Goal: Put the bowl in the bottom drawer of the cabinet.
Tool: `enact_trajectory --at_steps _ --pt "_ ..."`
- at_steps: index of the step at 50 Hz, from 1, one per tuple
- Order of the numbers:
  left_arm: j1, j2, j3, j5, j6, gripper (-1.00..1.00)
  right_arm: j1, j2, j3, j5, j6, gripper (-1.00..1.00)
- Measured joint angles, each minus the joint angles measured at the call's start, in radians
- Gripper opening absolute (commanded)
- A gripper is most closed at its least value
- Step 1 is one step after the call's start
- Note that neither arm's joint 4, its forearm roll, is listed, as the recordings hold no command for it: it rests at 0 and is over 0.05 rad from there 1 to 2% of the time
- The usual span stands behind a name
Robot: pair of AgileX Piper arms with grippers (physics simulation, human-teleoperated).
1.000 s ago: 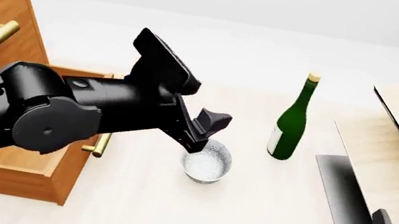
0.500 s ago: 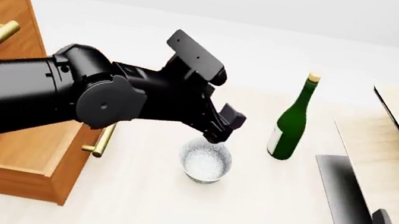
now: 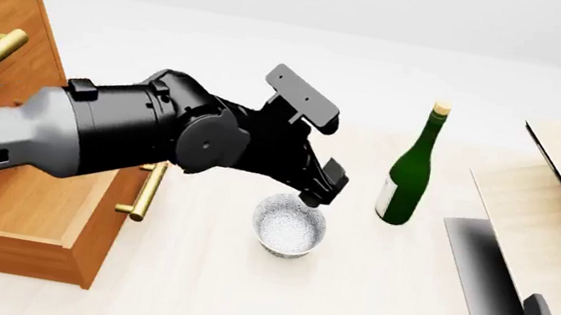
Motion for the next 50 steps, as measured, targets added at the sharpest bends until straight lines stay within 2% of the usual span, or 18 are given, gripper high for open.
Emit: enact_trajectory --at_steps 15,33,50 --pt "0.005 0.13 -0.034 -0.007 -0.022 1.0 0.0 0.0 0.0 0.0 0.0 1.0" --pt "-0.003 0.215 -0.064 -0.023 -0.045 1.0 0.0 0.0 0.0 0.0 0.0 1.0" --pt "-0.009 0.267 -0.052 -0.058 -0.075 1.0 0.0 0.0 0.0 0.0 0.0 1.0"
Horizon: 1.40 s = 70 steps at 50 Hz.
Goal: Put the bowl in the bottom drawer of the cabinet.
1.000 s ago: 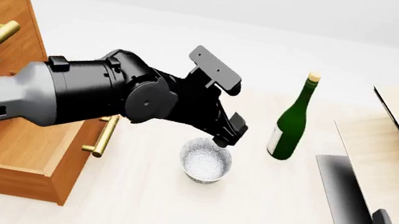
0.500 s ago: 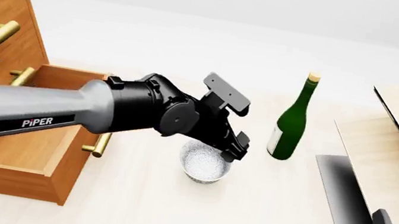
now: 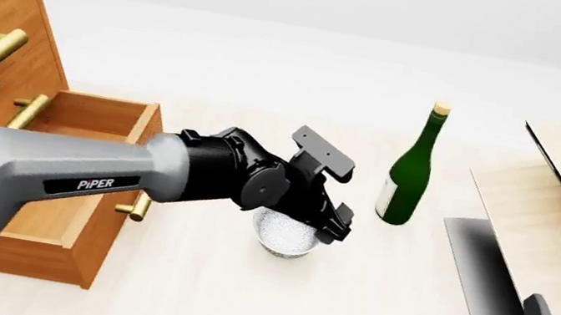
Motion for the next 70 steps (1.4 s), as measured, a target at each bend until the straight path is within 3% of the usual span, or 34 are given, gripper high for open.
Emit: enact_trajectory --at_steps 70 --pt "-0.008 0.142 0.007 -0.075 -0.092 1.0 0.0 0.0 0.0 0.0 0.0 1.0"
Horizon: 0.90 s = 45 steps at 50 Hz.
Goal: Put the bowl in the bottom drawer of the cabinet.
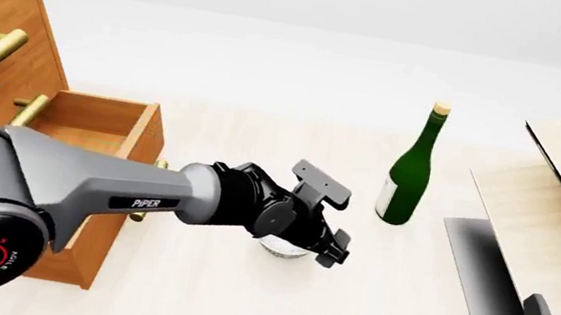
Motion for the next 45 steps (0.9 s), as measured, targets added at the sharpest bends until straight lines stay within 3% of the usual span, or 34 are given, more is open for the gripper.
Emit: enact_trajectory --at_steps 45 --pt "0.015 0.055 -0.003 -0.023 -0.024 1.0 0.0 0.0 0.0 0.0 0.0 1.0"
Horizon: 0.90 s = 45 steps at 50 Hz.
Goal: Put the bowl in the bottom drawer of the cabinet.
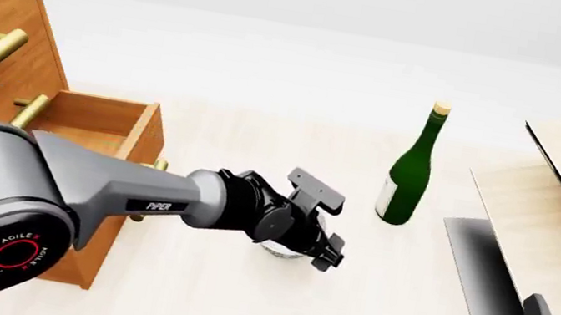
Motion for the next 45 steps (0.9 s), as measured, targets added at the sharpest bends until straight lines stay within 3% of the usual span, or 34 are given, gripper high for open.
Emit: enact_trajectory --at_steps 1,28,45 --pt "0.0 0.0 0.001 -0.002 0.0 -1.0 0.0 0.0 0.0 0.0 0.0 1.0" --pt "0.016 -0.071 0.025 -0.022 0.022 -1.0 0.0 0.0 0.0 0.0 0.0 1.0" --pt "0.049 -0.152 0.057 -0.027 0.078 -1.0 0.0 0.0 0.0 0.0 0.0 1.0"
